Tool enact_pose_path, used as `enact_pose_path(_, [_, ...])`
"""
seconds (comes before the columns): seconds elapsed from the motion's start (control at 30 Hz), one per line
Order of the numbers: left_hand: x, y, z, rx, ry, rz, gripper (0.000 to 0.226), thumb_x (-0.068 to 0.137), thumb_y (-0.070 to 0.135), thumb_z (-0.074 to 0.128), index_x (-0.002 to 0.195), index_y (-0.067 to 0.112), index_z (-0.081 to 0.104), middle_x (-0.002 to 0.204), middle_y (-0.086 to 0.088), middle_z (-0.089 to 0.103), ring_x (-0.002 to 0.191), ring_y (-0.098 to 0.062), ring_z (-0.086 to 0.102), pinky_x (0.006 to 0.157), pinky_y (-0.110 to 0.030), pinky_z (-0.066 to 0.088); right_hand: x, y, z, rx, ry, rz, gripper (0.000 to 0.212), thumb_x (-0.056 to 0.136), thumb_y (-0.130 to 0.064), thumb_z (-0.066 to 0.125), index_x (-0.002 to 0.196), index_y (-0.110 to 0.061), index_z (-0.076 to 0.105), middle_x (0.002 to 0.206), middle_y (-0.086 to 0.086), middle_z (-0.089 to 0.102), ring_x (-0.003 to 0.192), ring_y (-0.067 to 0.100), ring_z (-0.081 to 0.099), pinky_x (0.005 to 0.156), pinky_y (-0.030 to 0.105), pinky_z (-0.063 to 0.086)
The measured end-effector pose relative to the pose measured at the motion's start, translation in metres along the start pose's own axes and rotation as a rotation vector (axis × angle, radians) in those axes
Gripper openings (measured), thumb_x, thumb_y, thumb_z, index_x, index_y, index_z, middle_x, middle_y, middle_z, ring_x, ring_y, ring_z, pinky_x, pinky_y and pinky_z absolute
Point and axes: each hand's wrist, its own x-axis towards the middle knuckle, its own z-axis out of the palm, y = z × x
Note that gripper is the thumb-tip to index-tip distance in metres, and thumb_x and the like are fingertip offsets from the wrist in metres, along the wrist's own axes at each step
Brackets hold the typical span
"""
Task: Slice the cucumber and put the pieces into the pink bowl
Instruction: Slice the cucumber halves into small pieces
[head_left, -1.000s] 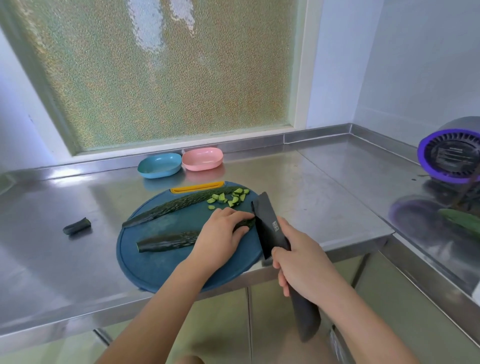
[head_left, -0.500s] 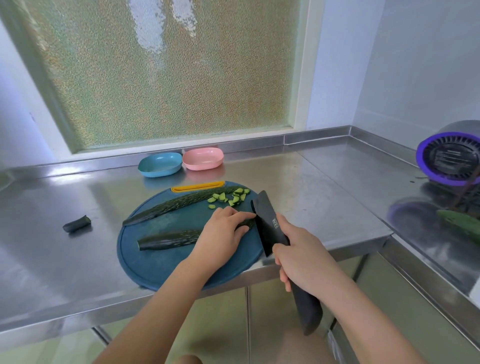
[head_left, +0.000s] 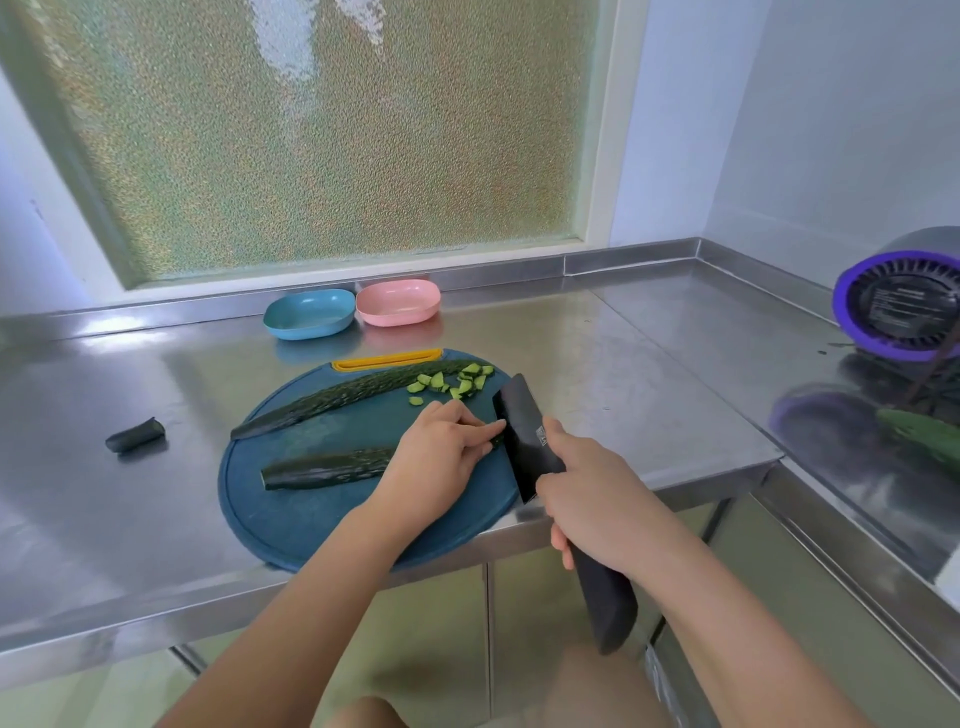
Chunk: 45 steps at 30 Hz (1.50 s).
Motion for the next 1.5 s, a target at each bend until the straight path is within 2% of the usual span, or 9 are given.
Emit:
enact_pose_path(0.2, [-0.001, 0.000, 0.000, 0.012, -0.002, -0.018, 0.033, 0.094, 0.016, 0.053, 0.125, 0.023, 0.059, 0.102, 0.001, 0.058, 0.096, -0.015, 0.045, 0.075, -0.014, 0.025, 0.004, 0.003, 0.023, -0.091, 0.069, 0.003, 0.075, 0.095, -0.008, 0.034, 0.152, -0.034, -0.006, 0.099, 0.013, 0.060, 0.066, 0.023, 0.058, 0.070, 0.038, 0.058])
enact_pose_path(0.33, [-0.003, 0.001, -0.001, -0.014, 0.000, -0.049, 0.034, 0.095, 0.015, 0.050, 0.127, 0.023, 0.058, 0.107, 0.001, 0.058, 0.101, -0.015, 0.044, 0.081, -0.014, 0.026, 0.000, 0.008, 0.019, -0.015, 0.044, 0.020, 0.071, 0.098, -0.010, 0.033, 0.152, -0.038, -0.004, 0.092, 0.011, 0.060, 0.050, 0.016, 0.056, 0.048, 0.024, 0.052])
enact_pose_path(0.43, [-0.003, 0.001, -0.002, -0.011, -0.010, -0.051, 0.035, 0.096, 0.016, 0.049, 0.129, 0.023, 0.056, 0.108, 0.001, 0.057, 0.100, -0.014, 0.042, 0.080, -0.012, 0.024, -0.003, 0.011, 0.016, 0.039, 0.060, 0.006, 0.071, 0.097, -0.009, 0.033, 0.152, -0.040, 0.001, 0.079, 0.010, 0.059, 0.036, 0.011, 0.052, 0.042, 0.019, 0.047])
enact_pose_path(0.6, [-0.003, 0.001, -0.002, 0.008, -0.017, -0.051, 0.039, 0.096, 0.018, 0.048, 0.135, 0.023, 0.049, 0.109, 0.000, 0.057, 0.100, -0.016, 0.043, 0.082, -0.016, 0.028, -0.005, 0.013, 0.013, 0.153, 0.061, 0.001, 0.073, 0.094, -0.007, 0.035, 0.151, -0.044, 0.007, 0.076, 0.006, 0.057, 0.036, 0.012, 0.051, 0.046, 0.024, 0.050])
enact_pose_path(0.83, [-0.003, 0.002, -0.002, 0.025, -0.010, -0.033, 0.037, 0.096, 0.017, 0.049, 0.133, 0.022, 0.052, 0.108, 0.000, 0.057, 0.098, -0.014, 0.042, 0.078, -0.015, 0.024, -0.009, 0.010, 0.011, 0.151, 0.059, -0.015, 0.072, 0.094, -0.008, 0.035, 0.150, -0.044, 0.007, 0.068, 0.006, 0.058, 0.035, 0.011, 0.050, 0.046, 0.021, 0.049])
enact_pose_path(1.17, [-0.002, -0.001, 0.001, 0.022, 0.003, -0.004, 0.033, 0.094, 0.011, 0.052, 0.126, 0.017, 0.058, 0.104, -0.001, 0.059, 0.092, -0.015, 0.042, 0.079, -0.019, 0.029, -0.007, 0.005, 0.010, 0.015, 0.036, 0.000, 0.072, 0.096, -0.009, 0.032, 0.151, -0.040, -0.002, 0.081, 0.011, 0.061, 0.040, 0.013, 0.053, 0.045, 0.020, 0.050])
enact_pose_path(1.3, [-0.002, -0.001, 0.002, 0.014, 0.006, -0.009, 0.032, 0.093, 0.010, 0.055, 0.124, 0.015, 0.060, 0.102, -0.003, 0.060, 0.093, -0.023, 0.048, 0.081, -0.025, 0.037, -0.001, -0.001, 0.017, -0.065, 0.036, -0.002, 0.074, 0.095, -0.008, 0.033, 0.152, -0.034, -0.004, 0.097, 0.015, 0.060, 0.058, 0.021, 0.059, 0.059, 0.032, 0.058])
enact_pose_path(1.4, [-0.002, -0.001, 0.002, 0.024, 0.011, -0.015, 0.032, 0.093, 0.012, 0.054, 0.125, 0.016, 0.059, 0.104, -0.002, 0.059, 0.097, -0.020, 0.047, 0.082, -0.019, 0.032, 0.001, 0.000, 0.024, -0.118, 0.054, -0.005, 0.074, 0.095, -0.009, 0.034, 0.152, -0.032, -0.007, 0.100, 0.013, 0.058, 0.074, 0.026, 0.061, 0.073, 0.040, 0.057])
enact_pose_path(1.5, [-0.002, 0.000, 0.001, 0.011, 0.014, -0.035, 0.034, 0.094, 0.013, 0.052, 0.127, 0.018, 0.058, 0.107, -0.001, 0.058, 0.101, -0.019, 0.046, 0.082, -0.015, 0.027, -0.003, 0.006, 0.024, -0.029, 0.039, 0.015, 0.073, 0.096, -0.010, 0.032, 0.152, -0.038, -0.005, 0.092, 0.011, 0.059, 0.054, 0.019, 0.057, 0.051, 0.026, 0.054])
